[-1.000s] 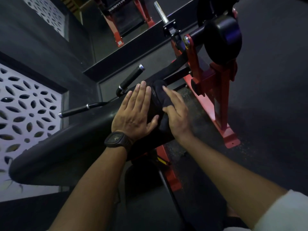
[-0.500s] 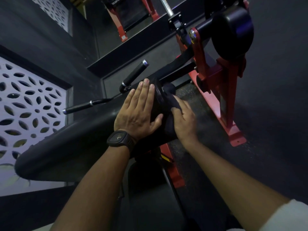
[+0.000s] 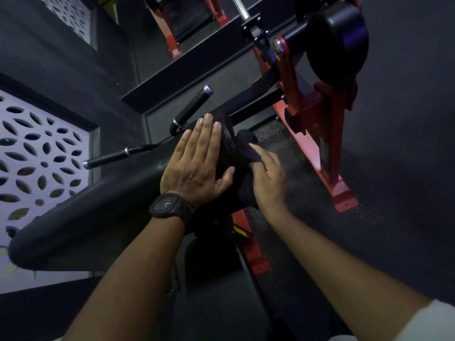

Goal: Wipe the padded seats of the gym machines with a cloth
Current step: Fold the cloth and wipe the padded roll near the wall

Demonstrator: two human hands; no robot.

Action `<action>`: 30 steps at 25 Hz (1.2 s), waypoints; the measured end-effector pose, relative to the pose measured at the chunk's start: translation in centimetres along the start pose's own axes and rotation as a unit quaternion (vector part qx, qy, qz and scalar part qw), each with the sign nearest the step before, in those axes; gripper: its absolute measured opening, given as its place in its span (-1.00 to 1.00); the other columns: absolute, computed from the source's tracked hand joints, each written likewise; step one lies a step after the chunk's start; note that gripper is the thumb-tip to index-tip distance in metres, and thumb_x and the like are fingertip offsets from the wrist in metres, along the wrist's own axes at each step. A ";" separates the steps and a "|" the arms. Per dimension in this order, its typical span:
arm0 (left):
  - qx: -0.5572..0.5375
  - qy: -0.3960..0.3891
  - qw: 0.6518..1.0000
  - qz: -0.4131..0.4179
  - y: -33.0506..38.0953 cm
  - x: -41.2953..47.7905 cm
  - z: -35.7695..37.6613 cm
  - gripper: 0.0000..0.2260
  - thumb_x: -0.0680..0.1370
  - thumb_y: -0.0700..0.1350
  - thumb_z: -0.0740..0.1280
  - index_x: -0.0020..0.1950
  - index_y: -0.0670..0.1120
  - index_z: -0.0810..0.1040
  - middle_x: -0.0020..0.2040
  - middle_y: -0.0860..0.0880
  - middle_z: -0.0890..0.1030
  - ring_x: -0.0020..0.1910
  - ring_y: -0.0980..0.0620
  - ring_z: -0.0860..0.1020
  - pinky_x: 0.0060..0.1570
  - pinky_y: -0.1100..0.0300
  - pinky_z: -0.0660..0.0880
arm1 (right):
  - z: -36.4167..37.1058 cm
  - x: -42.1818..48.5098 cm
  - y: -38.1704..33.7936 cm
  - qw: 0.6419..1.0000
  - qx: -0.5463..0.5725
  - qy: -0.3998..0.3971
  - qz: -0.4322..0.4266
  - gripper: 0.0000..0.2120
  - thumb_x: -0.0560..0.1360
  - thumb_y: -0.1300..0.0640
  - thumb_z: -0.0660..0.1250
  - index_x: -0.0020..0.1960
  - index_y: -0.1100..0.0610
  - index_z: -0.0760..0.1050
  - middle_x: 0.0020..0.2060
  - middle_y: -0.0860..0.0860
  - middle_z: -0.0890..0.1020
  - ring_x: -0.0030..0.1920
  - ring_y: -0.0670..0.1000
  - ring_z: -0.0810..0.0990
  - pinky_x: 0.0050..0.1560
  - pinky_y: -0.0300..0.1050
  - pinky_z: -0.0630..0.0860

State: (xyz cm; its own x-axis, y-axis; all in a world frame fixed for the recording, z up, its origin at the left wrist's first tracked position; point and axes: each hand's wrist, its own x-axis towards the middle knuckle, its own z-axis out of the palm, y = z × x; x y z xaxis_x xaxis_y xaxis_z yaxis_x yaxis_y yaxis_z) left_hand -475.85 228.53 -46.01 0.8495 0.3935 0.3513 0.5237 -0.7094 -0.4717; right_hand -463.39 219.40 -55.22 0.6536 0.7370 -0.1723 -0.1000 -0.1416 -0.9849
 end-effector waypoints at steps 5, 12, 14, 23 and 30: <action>-0.003 -0.007 1.000 -0.001 0.1 0.0 -0.2 -0.28 0.62 0.22 0.13 0.60 -0.28 0.19 0.59 -0.28 0.24 0.59 -0.18 0.23 0.56 -0.07 0.19 | -1.1 1.3 3.2 0.990 -0.043 -0.060 0.123 -0.63 0.63 0.09 0.15 0.39 -0.03 0.53 0.24 0.05 0.55 0.21 0.04 0.53 0.21 -0.12 0.42; 0.002 -0.020 1.000 -0.006 0.1 0.1 -0.4 -0.27 0.61 0.21 0.15 0.60 -0.27 0.18 0.59 -0.27 0.23 0.59 -0.17 0.22 0.57 -0.07 0.17 | -0.7 2.5 8.8 0.959 0.031 -0.059 0.277 -0.50 0.34 -0.12 0.24 0.22 -0.03 0.62 0.08 0.09 0.69 0.04 0.07 0.66 0.18 0.06 0.58; 0.001 -0.019 1.000 -0.002 0.2 0.1 -0.4 -0.28 0.62 0.22 0.13 0.60 -0.27 0.19 0.59 -0.27 0.23 0.59 -0.17 0.22 0.57 -0.06 0.17 | -0.7 1.6 8.1 0.952 0.057 -0.022 0.300 -0.49 0.33 -0.12 0.27 0.22 0.01 0.62 0.09 0.10 0.69 0.03 0.08 0.65 0.16 0.06 0.57; 0.001 -0.009 1.000 -0.004 0.1 -0.2 0.0 -0.27 0.61 0.22 0.14 0.60 -0.26 0.17 0.59 -0.27 0.22 0.59 -0.18 0.23 0.58 -0.05 0.14 | 0.2 0.0 3.3 0.987 0.048 0.012 0.152 -0.61 0.46 -0.05 0.24 0.25 -0.13 0.60 0.15 -0.04 0.61 0.16 -0.03 0.60 0.25 -0.05 0.53; 0.001 -0.013 1.000 -0.007 0.2 0.0 -0.2 -0.27 0.60 0.22 0.15 0.60 -0.26 0.17 0.59 -0.27 0.22 0.59 -0.17 0.23 0.57 -0.06 0.16 | -0.3 0.7 1.7 0.991 0.016 -0.017 0.129 -0.61 0.50 -0.04 0.22 0.27 -0.03 0.61 0.11 -0.03 0.58 0.17 0.04 0.59 0.27 0.02 0.50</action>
State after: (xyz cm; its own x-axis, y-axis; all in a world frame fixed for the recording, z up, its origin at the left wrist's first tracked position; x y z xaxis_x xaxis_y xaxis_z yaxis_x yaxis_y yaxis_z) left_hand -475.79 228.28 -45.90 0.8435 0.4180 0.3374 0.5356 -0.7026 -0.4685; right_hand -462.85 219.45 -56.99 0.5780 0.7007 -0.4183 -0.2843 -0.3075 -0.9081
